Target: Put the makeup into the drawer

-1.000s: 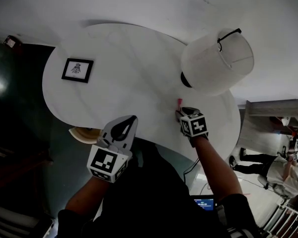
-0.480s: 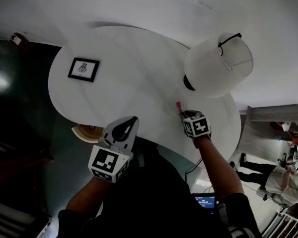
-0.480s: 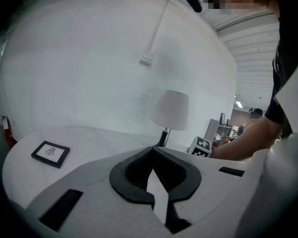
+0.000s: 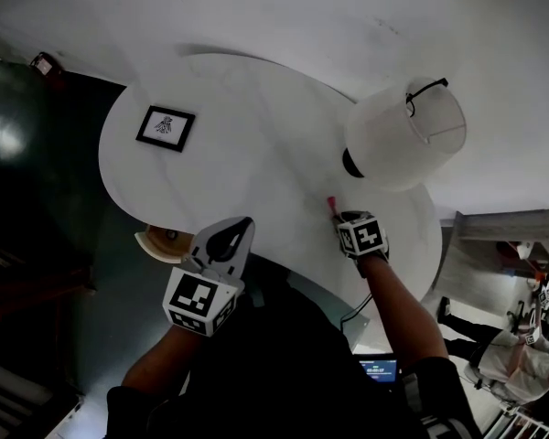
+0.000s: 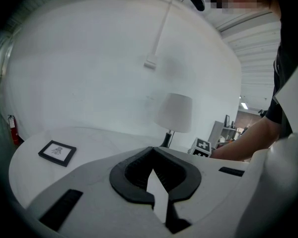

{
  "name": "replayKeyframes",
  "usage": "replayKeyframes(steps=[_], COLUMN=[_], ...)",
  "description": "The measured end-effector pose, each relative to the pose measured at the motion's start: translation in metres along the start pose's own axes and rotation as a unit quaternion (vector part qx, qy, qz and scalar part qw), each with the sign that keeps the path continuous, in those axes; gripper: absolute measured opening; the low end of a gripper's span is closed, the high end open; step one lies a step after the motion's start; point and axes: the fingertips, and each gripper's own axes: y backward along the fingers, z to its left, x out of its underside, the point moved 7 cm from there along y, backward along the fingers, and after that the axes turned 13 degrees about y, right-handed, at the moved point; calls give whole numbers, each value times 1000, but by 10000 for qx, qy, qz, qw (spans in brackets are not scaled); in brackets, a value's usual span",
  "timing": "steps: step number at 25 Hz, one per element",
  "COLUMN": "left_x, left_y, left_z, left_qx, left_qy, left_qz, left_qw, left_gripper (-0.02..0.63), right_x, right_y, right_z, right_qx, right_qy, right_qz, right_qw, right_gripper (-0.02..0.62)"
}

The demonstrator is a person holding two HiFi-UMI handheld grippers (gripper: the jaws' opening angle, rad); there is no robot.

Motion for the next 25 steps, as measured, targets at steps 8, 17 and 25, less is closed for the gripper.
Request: replayKeyframes(steps=[8, 17, 25], left_x=[3, -1, 0], left_y=[-4, 3, 12], left_z=[-4, -2, 2], left_qx=[25, 4, -60], left_qy=[38, -36, 10], left_qz=[23, -42, -107], left_qw=[10000, 10000, 9999], left_gripper=[11, 11, 11], right_x=[-8, -6, -19], right_y=[-3, 5, 27], right_z=[3, 8, 10], right_qx=[9, -115, -192], right_qy=[519, 525, 449], right_qz=[266, -8, -422], right_qw=[9983, 9986, 9979], right_gripper=[89, 49, 48])
